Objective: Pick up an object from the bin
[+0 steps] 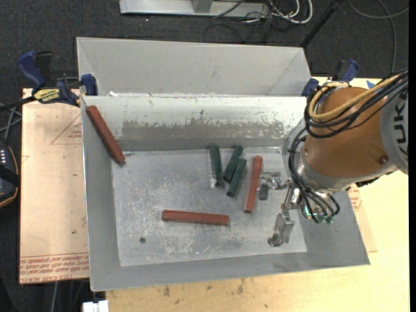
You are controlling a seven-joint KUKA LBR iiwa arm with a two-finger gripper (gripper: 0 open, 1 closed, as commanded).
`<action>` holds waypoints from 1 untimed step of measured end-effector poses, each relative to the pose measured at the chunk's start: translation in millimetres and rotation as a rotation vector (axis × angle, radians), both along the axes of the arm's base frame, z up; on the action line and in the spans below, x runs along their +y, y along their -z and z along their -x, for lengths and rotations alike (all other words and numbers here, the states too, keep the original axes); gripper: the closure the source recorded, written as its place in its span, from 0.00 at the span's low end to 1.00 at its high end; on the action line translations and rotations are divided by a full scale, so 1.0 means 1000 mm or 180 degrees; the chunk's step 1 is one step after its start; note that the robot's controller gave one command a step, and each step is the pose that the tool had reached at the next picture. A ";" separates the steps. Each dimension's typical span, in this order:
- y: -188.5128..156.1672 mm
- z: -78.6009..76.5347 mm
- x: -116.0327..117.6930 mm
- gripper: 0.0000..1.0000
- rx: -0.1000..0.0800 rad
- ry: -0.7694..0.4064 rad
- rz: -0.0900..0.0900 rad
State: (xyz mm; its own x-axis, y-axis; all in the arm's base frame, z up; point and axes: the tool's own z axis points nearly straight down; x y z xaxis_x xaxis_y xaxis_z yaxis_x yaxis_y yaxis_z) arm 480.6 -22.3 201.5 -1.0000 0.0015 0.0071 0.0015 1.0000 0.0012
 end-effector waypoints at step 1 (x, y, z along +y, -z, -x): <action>-0.003 -0.002 0.000 0.00 -0.0023 -0.0004 0.0002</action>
Offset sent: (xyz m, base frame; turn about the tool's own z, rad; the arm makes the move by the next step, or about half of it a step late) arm 0.0222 0.0613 -0.1106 -0.1380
